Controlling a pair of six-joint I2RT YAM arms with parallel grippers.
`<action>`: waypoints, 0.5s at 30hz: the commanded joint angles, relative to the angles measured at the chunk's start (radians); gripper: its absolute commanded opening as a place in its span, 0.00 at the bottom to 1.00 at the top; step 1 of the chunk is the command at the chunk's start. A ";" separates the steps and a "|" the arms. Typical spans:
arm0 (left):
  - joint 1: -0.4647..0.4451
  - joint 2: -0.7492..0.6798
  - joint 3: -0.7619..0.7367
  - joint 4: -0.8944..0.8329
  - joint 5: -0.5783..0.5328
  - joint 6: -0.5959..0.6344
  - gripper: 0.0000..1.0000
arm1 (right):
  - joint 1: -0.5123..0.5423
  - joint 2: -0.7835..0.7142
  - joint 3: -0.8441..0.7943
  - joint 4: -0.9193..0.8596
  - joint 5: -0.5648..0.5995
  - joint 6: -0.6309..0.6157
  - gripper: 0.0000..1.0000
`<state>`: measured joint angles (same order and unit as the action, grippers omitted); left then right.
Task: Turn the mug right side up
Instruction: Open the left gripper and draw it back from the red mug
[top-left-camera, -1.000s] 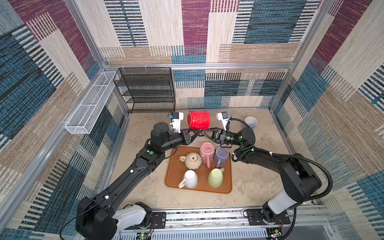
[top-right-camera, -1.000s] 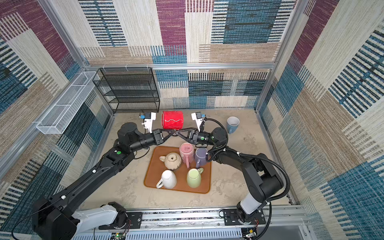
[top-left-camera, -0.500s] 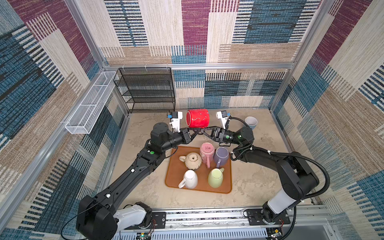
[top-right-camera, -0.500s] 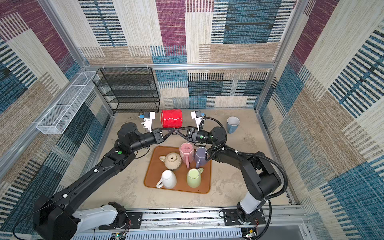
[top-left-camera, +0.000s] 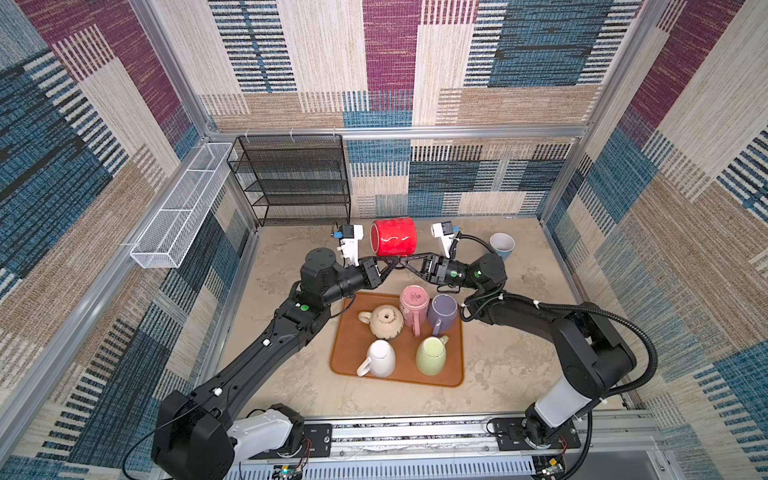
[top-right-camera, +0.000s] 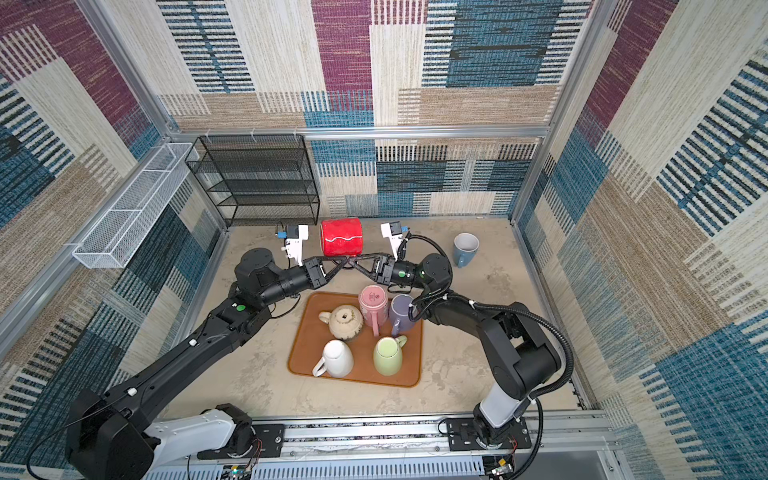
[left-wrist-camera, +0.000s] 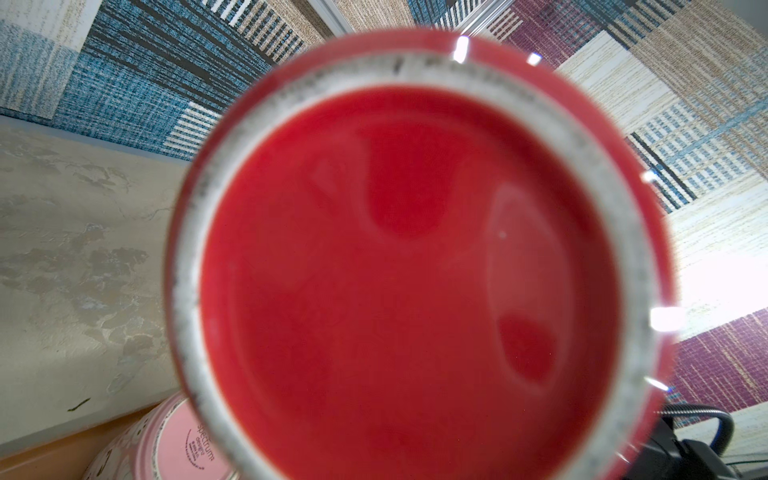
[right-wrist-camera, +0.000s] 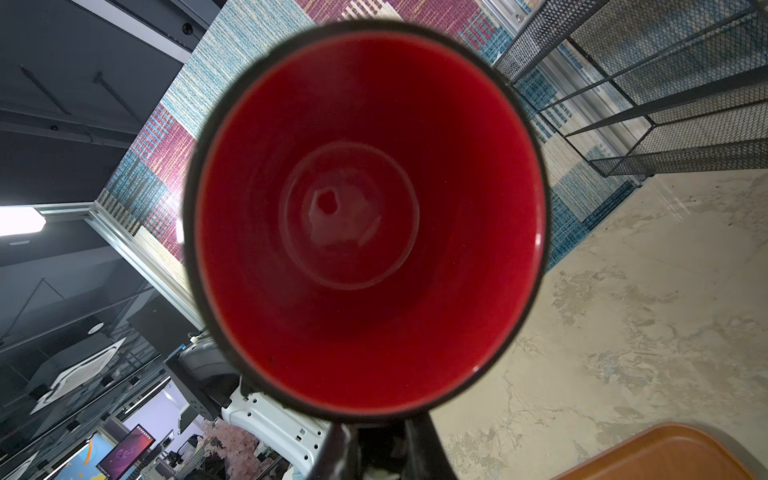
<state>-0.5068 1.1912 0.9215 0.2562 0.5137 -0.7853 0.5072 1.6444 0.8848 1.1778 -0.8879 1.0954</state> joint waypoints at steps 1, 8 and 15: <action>-0.006 -0.008 -0.012 -0.005 0.041 0.032 0.16 | 0.007 -0.007 -0.001 0.043 0.024 -0.013 0.00; -0.004 -0.024 -0.042 -0.021 0.009 0.050 0.33 | 0.007 -0.014 -0.034 0.041 0.032 -0.019 0.00; -0.006 -0.023 -0.061 -0.020 -0.008 0.061 0.47 | 0.002 -0.036 -0.059 0.001 0.042 -0.054 0.00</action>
<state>-0.5125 1.1725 0.8665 0.2283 0.5037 -0.7532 0.5125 1.6272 0.8303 1.1313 -0.8635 1.0702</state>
